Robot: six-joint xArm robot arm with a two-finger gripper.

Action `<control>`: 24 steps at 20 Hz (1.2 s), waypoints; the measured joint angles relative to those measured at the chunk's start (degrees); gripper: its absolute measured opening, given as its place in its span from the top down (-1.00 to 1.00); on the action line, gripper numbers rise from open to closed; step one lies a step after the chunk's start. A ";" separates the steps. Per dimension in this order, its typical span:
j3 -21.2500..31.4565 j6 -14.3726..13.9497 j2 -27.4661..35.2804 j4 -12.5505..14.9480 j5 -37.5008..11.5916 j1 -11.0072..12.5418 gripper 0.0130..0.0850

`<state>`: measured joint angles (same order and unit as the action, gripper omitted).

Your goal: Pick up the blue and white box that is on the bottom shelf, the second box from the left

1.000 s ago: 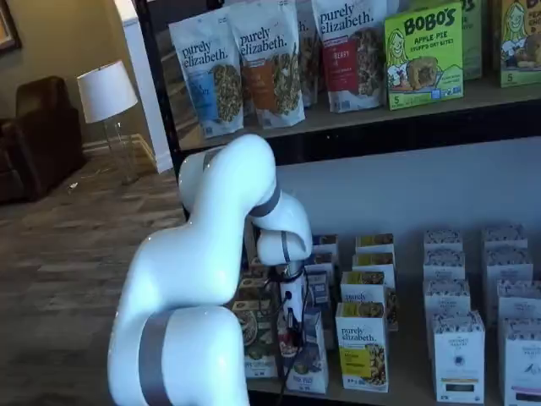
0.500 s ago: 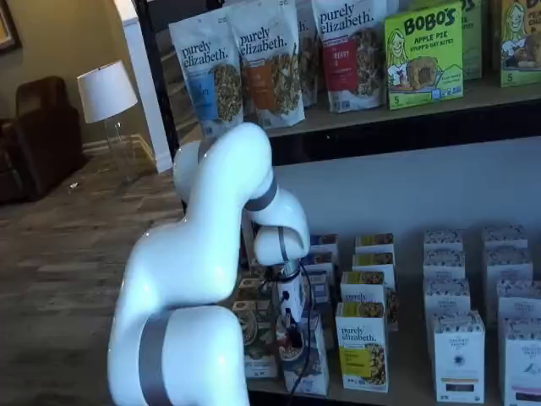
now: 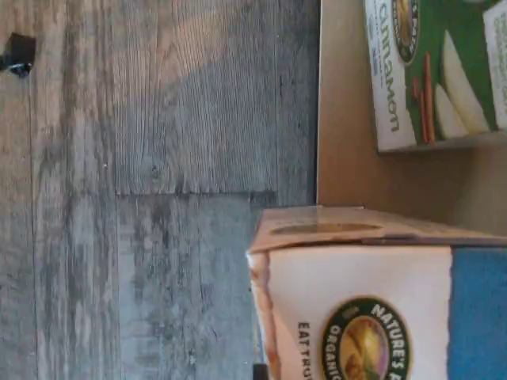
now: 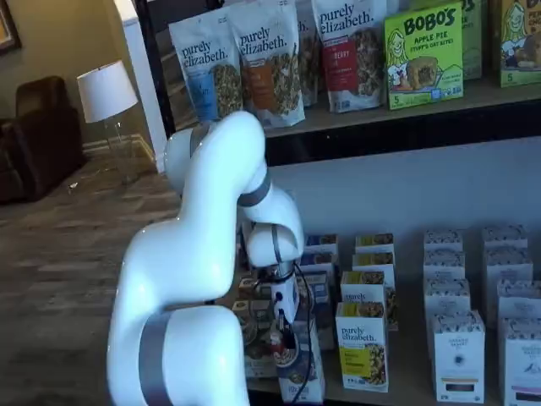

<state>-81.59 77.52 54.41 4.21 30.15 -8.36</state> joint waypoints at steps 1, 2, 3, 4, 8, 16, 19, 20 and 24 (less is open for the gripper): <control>0.15 0.18 -0.15 -0.30 0.00 -0.07 -0.11; 0.31 0.36 -0.29 -0.56 -0.03 -0.14 -0.11; 0.57 0.54 -0.50 -0.85 -0.17 -0.21 -0.11; 0.77 0.59 -0.66 -0.97 -0.27 -0.25 -0.11; 1.43 0.34 -1.12 -0.79 -0.95 -0.34 0.11; 3.11 -0.39 -3.18 -0.30 -0.06 -0.64 0.11; 5.38 -0.74 -5.24 -0.03 0.02 -0.74 0.11; 6.52 -0.93 -6.23 0.16 0.11 -0.75 0.11; 11.65 -2.01 -10.33 1.52 -0.86 -0.58 0.11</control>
<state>-69.94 75.51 44.08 5.73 29.29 -8.94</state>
